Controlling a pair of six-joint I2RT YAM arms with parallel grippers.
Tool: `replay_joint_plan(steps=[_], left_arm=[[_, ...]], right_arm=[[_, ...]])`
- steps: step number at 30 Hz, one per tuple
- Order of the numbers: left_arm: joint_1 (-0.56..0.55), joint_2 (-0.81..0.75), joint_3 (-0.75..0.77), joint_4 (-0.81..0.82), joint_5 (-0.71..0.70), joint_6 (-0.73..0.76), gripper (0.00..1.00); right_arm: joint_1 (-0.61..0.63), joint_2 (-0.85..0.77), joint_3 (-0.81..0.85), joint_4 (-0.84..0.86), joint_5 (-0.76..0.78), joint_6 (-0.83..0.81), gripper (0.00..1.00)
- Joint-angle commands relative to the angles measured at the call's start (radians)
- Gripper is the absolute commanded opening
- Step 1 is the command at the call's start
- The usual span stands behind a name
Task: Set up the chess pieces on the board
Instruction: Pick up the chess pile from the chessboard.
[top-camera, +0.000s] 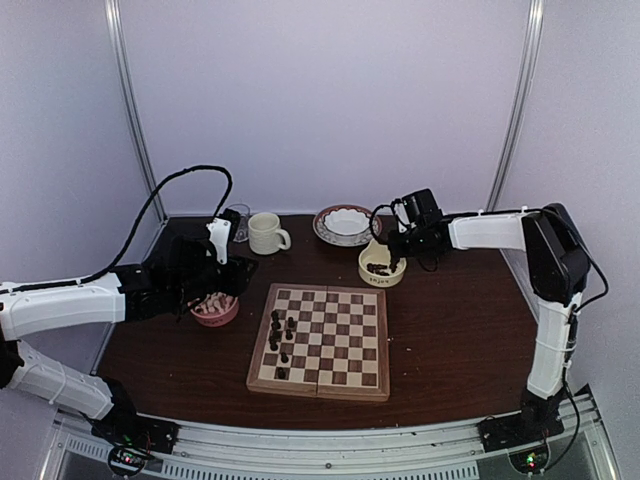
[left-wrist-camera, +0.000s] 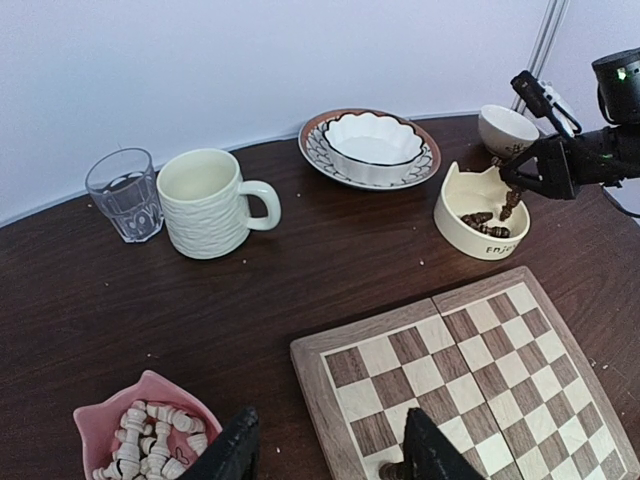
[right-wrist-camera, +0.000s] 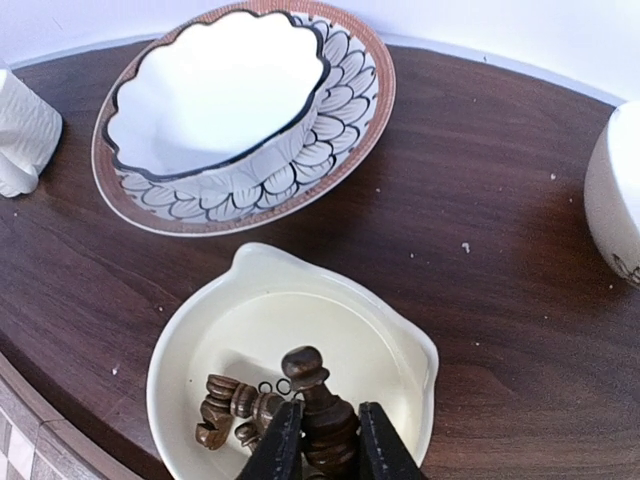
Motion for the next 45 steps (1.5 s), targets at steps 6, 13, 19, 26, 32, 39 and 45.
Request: replay_joint_plan(steps=[6,13,19,26,32,39,45], left_arm=[[-0.001,-0.001,0.017,0.029,0.001,0.004,0.5],[-0.001,0.001,0.016,0.03,-0.011,0.003,0.5],[-0.001,-0.004,0.013,0.031,-0.005,0.002,0.5],[-0.001,0.005,0.019,0.031,0.009,-0.003,0.5],[0.0,0.003,0.018,0.031,0.01,-0.003,0.5],[-0.001,0.007,0.019,0.031,0.012,-0.003,0.5],[-0.001,0.014,0.022,0.029,0.013,-0.002,0.5]], right_arm=[[-0.004,-0.063,-0.051,0.122,-0.02,0.018,0.21],[-0.004,-0.027,-0.02,0.109,-0.034,0.024,0.21],[-0.004,-0.021,-0.014,0.11,-0.059,0.025,0.21],[0.013,0.016,0.043,0.024,0.04,-0.001,0.21],[0.116,0.069,0.142,-0.095,0.363,-0.119,0.2],[0.08,0.051,0.103,-0.033,0.165,-0.055,0.2],[0.091,0.082,0.163,-0.126,0.261,-0.075,0.21]])
